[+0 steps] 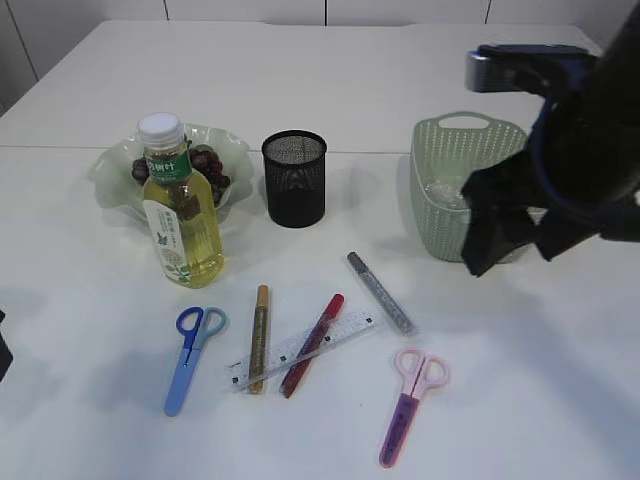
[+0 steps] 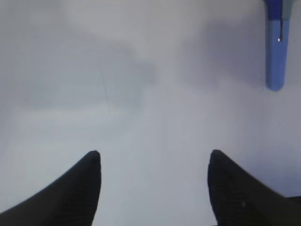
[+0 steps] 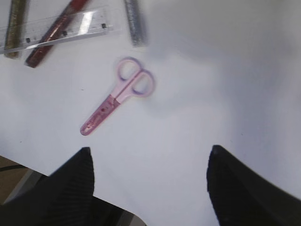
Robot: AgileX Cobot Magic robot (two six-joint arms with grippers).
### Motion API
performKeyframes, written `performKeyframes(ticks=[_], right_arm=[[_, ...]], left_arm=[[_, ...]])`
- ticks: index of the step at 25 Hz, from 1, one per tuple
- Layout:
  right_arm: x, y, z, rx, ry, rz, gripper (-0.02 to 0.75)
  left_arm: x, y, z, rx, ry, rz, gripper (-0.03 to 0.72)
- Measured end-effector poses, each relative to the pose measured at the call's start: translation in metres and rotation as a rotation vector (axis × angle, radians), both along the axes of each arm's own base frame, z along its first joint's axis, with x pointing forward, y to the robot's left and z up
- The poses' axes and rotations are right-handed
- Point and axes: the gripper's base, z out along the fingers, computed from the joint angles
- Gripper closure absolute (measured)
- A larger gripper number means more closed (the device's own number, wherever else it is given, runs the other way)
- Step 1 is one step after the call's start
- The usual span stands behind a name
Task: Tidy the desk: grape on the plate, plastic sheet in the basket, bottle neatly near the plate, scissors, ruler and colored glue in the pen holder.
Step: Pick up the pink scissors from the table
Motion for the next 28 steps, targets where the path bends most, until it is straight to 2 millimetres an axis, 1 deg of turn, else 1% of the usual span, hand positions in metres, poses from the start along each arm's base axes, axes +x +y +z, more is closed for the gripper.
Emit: performKeyframes(ticks=[4, 6, 8, 16, 28], right_arm=[[-0.008, 0.035, 0.002, 0.038, -0.07, 0.044, 0.16], [-0.011, 0.045, 0.003, 0.056, -0.09, 0.064, 0.16], [-0.013, 0.05, 0.003, 0.062, -0.095, 0.076, 0.16], [-0.012, 0.05, 0.003, 0.054, -0.117, 0.126, 0.16], [-0.012, 0.051, 0.003, 0.059, -0.115, 0.132, 0.16]], left_arm=[[-0.005, -0.002, 0.0, -0.026, 0.059, 0.009, 0.173], [-0.007, -0.003, -0.001, -0.031, 0.073, 0.011, 0.175], [-0.007, -0.003, -0.001, -0.034, 0.078, 0.012, 0.176], [-0.007, -0.003, -0.001, -0.038, 0.079, 0.014, 0.199], [-0.005, -0.005, 0.0, -0.057, 0.059, 0.022, 0.2]])
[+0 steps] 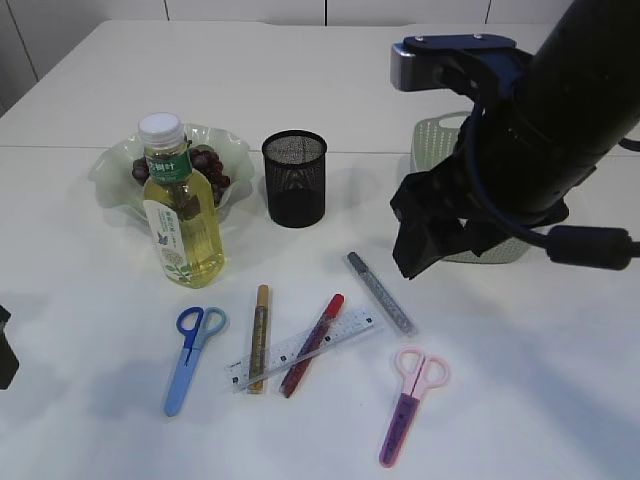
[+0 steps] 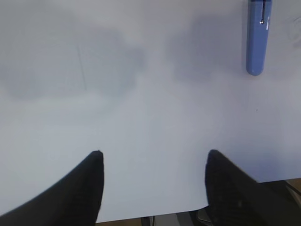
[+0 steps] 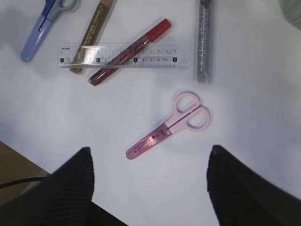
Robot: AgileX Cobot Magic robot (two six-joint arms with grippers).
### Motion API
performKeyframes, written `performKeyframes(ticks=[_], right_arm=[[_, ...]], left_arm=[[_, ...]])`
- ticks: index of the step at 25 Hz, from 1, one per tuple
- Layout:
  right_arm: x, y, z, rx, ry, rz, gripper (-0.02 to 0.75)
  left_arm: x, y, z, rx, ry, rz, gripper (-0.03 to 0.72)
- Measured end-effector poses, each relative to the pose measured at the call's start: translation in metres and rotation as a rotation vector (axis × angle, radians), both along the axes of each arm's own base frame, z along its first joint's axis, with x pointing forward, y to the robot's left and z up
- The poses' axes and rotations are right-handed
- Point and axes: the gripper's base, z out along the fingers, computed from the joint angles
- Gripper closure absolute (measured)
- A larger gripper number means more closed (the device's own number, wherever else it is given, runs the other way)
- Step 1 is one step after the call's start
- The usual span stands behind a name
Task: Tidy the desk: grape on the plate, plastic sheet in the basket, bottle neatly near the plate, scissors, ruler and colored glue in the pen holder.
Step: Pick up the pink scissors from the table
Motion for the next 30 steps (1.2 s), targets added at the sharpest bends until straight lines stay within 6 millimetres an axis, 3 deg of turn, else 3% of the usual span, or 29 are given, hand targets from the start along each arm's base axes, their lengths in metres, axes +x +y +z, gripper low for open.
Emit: performKeyframes(ticks=[24, 30], right_arm=[[0.0, 0.001, 0.0, 0.0, -0.009, 0.033, 0.16], [0.012, 0.006, 0.011, -0.01, -0.067, 0.099, 0.16]], left_arm=[[0.003, -0.002, 0.001, -0.024, -0.028, 0.013, 0.2], [0.003, -0.002, 0.001, -0.028, -0.036, 0.015, 0.2]])
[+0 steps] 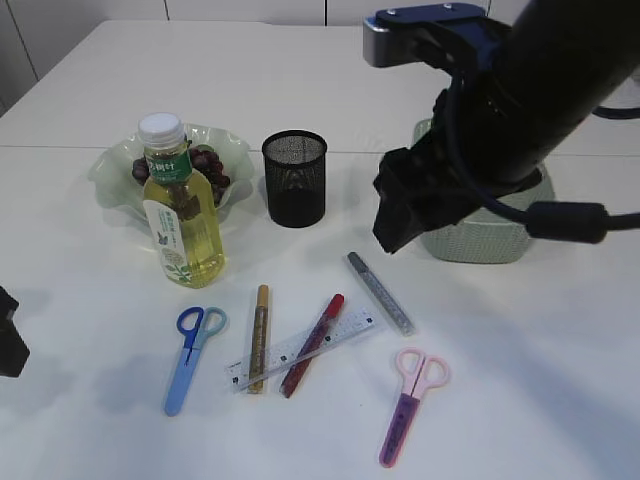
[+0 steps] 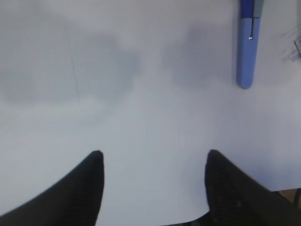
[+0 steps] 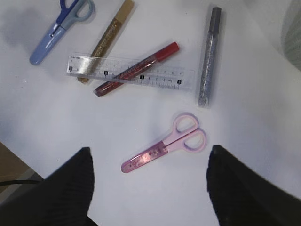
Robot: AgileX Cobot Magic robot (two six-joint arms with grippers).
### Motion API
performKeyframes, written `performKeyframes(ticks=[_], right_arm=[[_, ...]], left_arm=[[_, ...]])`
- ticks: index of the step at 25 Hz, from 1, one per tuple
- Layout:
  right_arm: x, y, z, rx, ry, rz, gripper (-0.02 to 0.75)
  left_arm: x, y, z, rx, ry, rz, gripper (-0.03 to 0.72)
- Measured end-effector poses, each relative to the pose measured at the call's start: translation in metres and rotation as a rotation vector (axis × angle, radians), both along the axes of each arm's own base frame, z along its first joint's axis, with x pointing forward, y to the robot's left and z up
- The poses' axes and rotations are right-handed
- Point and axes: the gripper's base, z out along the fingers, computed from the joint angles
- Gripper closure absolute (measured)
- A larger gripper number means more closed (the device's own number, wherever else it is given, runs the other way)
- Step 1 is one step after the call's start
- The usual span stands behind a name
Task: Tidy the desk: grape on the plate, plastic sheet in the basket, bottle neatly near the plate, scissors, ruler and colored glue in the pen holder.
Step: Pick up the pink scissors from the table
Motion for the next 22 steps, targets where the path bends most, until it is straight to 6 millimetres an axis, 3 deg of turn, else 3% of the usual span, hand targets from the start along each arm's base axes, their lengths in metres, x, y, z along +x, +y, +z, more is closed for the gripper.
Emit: performKeyframes(ticks=[11, 18, 22], right_arm=[[0.033, 0.019, 0.006, -0.028, 0.091, -0.046, 0.16], [0.039, 0.015, -0.019, -0.141, 0.157, -0.076, 0.16], [0.031, 0.011, -0.042, -0.176, 0.24, -0.1, 0.16]], left_arm=[[0.001, 0.0, 0.0, -0.003, -0.008, 0.002, 0.2], [0.001, 0.0, 0.0, -0.003, -0.008, 0.002, 0.2], [0.001, 0.0, 0.0, -0.003, -0.008, 0.002, 0.2]])
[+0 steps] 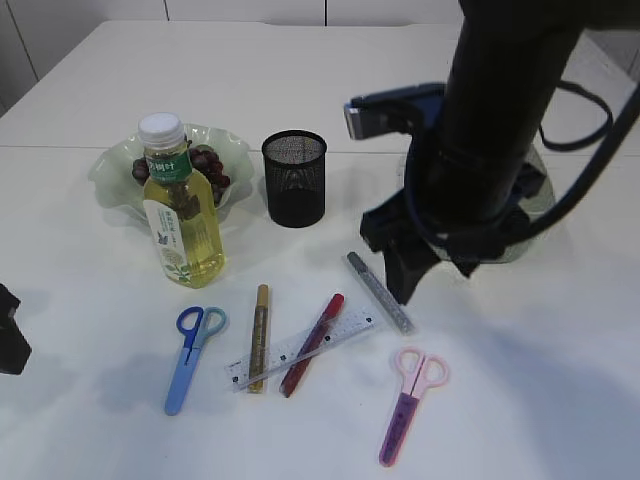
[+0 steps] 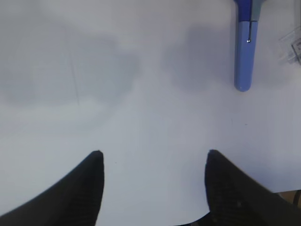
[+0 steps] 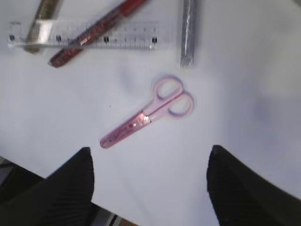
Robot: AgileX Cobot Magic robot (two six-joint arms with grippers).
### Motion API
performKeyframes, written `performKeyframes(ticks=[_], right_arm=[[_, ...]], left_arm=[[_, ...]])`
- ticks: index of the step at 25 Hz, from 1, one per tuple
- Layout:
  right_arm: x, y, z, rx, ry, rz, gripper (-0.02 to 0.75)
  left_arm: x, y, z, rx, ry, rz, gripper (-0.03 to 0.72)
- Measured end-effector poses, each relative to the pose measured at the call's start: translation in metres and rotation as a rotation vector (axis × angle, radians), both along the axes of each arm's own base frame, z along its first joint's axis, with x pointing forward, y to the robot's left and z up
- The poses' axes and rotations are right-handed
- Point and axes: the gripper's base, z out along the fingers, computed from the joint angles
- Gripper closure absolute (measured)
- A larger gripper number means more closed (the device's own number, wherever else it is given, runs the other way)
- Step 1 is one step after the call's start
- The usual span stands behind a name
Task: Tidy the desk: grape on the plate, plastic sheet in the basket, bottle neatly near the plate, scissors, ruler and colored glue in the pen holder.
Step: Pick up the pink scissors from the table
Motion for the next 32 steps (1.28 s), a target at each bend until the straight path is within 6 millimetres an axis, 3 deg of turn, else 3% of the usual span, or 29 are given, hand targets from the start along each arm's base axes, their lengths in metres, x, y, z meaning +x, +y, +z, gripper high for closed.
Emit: performKeyframes(ticks=[5, 9, 19, 25, 32], right_arm=[[-0.027, -0.008, -0.047, -0.027, 0.198, -0.114, 0.16], [-0.035, -0.01, -0.073, 0.004, 0.216, -0.368, 0.16], [-0.02, -0.006, -0.076, 0.127, 0.114, -0.856, 0.16], [-0.017, -0.01, -0.08, 0.09, 0.084, -0.917, 0.16], [-0.02, 0.003, -0.102, 0.043, 0.129, -0.881, 0.16]], left_arm=[[0.0, 0.0, 0.0, -0.002, 0.0, 0.001, 0.2], [0.0, 0.0, 0.0, -0.002, 0.0, 0.001, 0.2], [0.0, 0.0, 0.0, -0.006, 0.001, 0.003, 0.201], [0.0, 0.0, 0.0, -0.006, 0.0, 0.003, 0.201], [0.0, -0.001, 0.0, -0.008, 0.0, 0.004, 0.201]])
